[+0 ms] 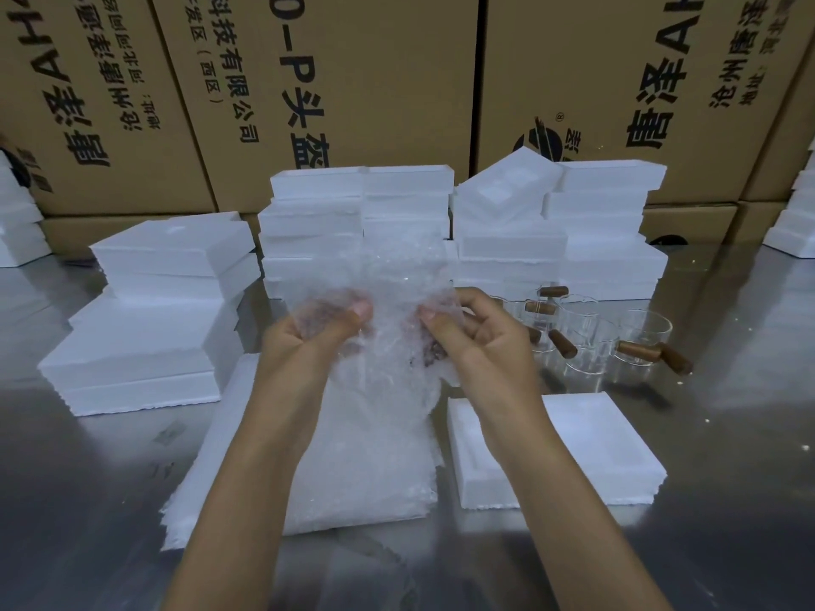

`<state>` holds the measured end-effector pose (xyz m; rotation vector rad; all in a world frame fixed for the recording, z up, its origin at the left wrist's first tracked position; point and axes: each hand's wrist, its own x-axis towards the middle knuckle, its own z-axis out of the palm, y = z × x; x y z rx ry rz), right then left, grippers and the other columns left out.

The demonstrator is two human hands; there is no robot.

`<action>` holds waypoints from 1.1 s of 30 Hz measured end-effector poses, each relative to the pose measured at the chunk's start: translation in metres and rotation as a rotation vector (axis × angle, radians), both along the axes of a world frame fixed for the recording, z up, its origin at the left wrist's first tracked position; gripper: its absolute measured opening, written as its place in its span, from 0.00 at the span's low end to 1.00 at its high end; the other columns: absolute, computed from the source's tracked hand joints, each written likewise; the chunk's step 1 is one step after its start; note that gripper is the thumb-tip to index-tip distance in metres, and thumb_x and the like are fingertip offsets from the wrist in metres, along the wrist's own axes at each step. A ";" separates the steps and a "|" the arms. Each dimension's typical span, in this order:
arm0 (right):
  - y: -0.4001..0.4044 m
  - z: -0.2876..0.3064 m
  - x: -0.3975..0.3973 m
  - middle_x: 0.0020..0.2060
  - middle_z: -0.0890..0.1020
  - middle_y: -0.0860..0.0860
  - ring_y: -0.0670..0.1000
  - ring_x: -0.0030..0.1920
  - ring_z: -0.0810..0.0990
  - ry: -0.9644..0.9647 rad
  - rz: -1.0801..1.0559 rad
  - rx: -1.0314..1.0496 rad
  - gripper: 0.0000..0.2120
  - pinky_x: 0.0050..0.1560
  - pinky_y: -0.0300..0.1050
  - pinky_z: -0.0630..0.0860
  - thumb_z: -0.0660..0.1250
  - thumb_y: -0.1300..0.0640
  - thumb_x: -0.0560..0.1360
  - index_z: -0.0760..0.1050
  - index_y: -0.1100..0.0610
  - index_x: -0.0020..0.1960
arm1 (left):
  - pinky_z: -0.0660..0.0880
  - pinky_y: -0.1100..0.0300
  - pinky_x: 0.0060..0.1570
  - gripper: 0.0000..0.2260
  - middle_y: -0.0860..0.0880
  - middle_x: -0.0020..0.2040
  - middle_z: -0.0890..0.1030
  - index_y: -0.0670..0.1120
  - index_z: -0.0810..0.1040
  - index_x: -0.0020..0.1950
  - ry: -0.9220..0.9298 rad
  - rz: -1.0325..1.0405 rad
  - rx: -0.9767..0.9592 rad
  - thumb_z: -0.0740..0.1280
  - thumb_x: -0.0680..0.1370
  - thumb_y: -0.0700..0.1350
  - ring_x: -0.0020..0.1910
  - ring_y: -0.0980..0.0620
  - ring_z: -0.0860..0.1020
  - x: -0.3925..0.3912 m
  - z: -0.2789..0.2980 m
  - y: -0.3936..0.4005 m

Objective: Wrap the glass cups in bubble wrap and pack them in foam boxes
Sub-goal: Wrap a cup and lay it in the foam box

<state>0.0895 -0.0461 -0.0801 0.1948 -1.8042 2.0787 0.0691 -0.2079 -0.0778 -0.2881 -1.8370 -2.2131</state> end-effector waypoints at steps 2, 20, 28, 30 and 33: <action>0.002 0.002 0.001 0.42 0.87 0.50 0.49 0.44 0.86 0.024 0.014 -0.014 0.07 0.43 0.41 0.81 0.72 0.62 0.76 0.81 0.50 0.46 | 0.79 0.49 0.55 0.07 0.49 0.45 0.85 0.51 0.86 0.44 0.085 0.063 0.063 0.76 0.68 0.48 0.47 0.48 0.82 -0.001 0.002 -0.004; -0.019 -0.025 -0.006 0.47 0.81 0.38 0.46 0.56 0.73 0.223 -0.175 0.627 0.12 0.57 0.28 0.65 0.62 0.63 0.70 0.82 0.50 0.40 | 0.67 0.75 0.38 0.16 0.51 0.44 0.76 0.48 0.79 0.34 0.010 0.076 -0.648 0.67 0.76 0.30 0.39 0.64 0.75 -0.009 -0.008 -0.020; -0.028 -0.035 -0.001 0.63 0.78 0.45 0.45 0.66 0.66 0.175 -0.092 1.038 0.11 0.64 0.44 0.60 0.50 0.43 0.72 0.65 0.43 0.34 | 0.65 0.66 0.38 0.13 0.51 0.43 0.76 0.43 0.76 0.31 0.019 0.110 -0.792 0.65 0.76 0.38 0.40 0.57 0.74 -0.011 -0.013 -0.015; -0.027 -0.037 -0.002 0.65 0.77 0.46 0.45 0.67 0.65 0.173 -0.093 1.068 0.11 0.64 0.44 0.59 0.50 0.43 0.73 0.64 0.42 0.34 | 0.66 0.72 0.39 0.10 0.53 0.44 0.77 0.47 0.78 0.35 0.114 0.130 -0.768 0.66 0.75 0.38 0.41 0.60 0.74 -0.008 -0.010 -0.012; -0.027 -0.038 -0.003 0.66 0.76 0.45 0.44 0.68 0.64 0.160 -0.063 1.057 0.14 0.66 0.43 0.57 0.53 0.44 0.75 0.64 0.42 0.31 | 0.68 0.68 0.47 0.13 0.55 0.46 0.78 0.49 0.80 0.33 0.148 0.056 -0.774 0.67 0.76 0.37 0.48 0.59 0.75 -0.009 -0.010 -0.015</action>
